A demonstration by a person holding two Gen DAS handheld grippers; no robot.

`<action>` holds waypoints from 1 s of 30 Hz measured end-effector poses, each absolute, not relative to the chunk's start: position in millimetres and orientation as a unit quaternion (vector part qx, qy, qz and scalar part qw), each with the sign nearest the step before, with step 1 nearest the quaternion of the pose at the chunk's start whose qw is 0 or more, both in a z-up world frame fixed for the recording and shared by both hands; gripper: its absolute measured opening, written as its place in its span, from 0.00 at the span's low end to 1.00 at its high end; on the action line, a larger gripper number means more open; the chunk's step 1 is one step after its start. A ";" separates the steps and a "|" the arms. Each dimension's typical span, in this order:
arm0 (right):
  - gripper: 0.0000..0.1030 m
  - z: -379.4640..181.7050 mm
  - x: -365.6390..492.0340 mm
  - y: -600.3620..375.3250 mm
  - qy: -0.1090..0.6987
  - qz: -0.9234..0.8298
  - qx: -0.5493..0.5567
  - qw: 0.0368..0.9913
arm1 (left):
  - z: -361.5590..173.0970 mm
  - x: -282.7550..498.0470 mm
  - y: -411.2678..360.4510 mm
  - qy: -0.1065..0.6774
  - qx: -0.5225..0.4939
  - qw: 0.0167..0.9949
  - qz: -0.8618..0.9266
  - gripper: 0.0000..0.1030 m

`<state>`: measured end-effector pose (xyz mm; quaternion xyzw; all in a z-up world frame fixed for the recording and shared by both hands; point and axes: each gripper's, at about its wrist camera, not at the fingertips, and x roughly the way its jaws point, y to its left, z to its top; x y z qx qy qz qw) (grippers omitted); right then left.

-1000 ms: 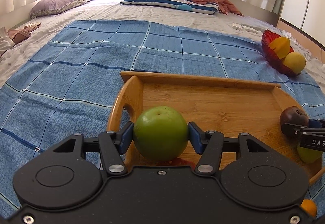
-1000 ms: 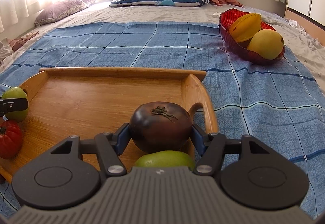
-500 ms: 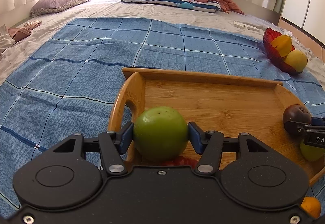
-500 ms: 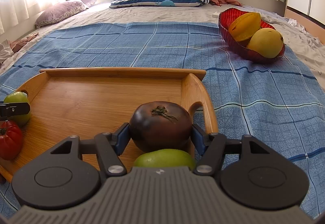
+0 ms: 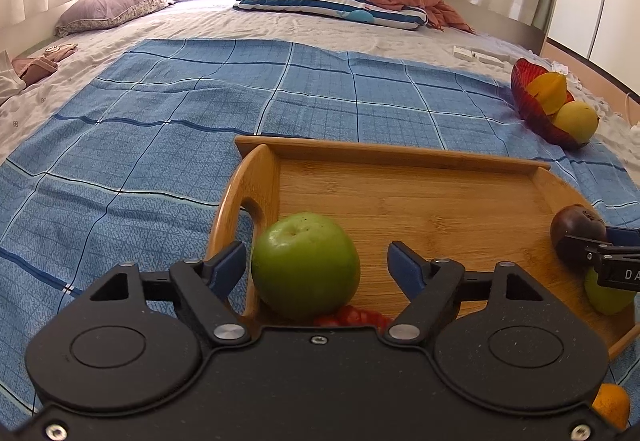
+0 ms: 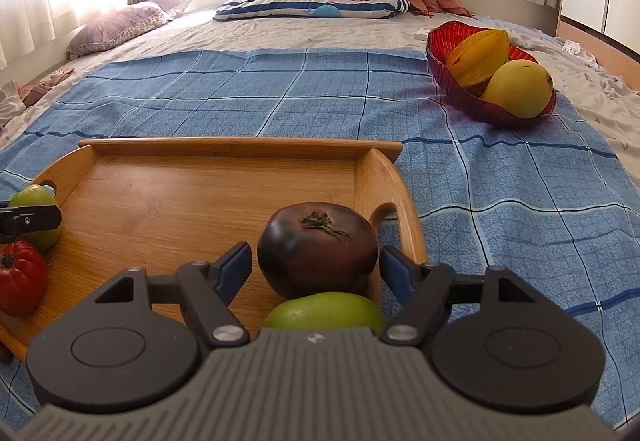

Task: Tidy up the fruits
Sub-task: 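Open both grippers to release the fruits on the tray, then move the right gripper to an orange while the left gripper approaches the brown dates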

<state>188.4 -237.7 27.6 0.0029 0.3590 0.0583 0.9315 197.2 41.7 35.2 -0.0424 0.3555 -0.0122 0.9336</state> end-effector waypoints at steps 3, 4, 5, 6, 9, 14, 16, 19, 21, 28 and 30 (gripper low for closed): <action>0.86 29.9 183.1 -236.7 0.350 0.057 -0.003 0.935 | 37.6 191.3 38.9 0.343 -0.041 0.938 -0.015 0.83; 0.86 30.8 180.8 -236.3 0.346 0.057 -0.006 0.937 | 38.9 188.7 38.0 0.338 -0.038 0.940 -0.016 0.85; 0.87 31.7 178.7 -236.0 0.342 0.056 -0.009 0.938 | 40.0 187.1 37.5 0.334 -0.036 0.942 -0.014 0.88; 0.87 32.4 176.6 -235.6 0.339 0.056 -0.010 0.939 | 41.4 184.8 37.0 0.328 -0.033 0.944 -0.012 0.91; 0.88 34.0 170.2 -235.9 0.331 0.055 -0.010 0.942 | 45.2 177.1 36.8 0.316 -0.026 0.948 -0.012 0.93; 0.89 38.8 157.5 -239.1 0.316 0.054 0.003 0.947 | 48.3 162.4 40.2 0.309 -0.037 0.950 -0.023 0.96; 0.90 41.0 151.1 -239.3 0.309 0.055 0.006 0.949 | 49.1 155.7 39.9 0.306 -0.037 0.951 -0.027 0.97; 0.92 43.9 140.6 -238.9 0.297 0.057 0.010 0.953 | 50.5 142.6 37.3 0.297 -0.031 0.954 -0.037 0.97; 0.94 45.5 133.8 -238.7 0.289 0.058 0.011 0.956 | 52.0 134.1 35.4 0.289 -0.025 0.956 -0.041 0.98; 0.98 47.8 107.9 -236.8 0.264 0.064 0.028 0.962 | 54.2 106.1 27.8 0.269 -0.013 0.961 -0.065 0.99; 0.98 46.7 100.2 -234.9 0.260 0.065 0.032 0.963 | 53.3 99.7 26.7 0.265 -0.010 0.962 -0.066 1.00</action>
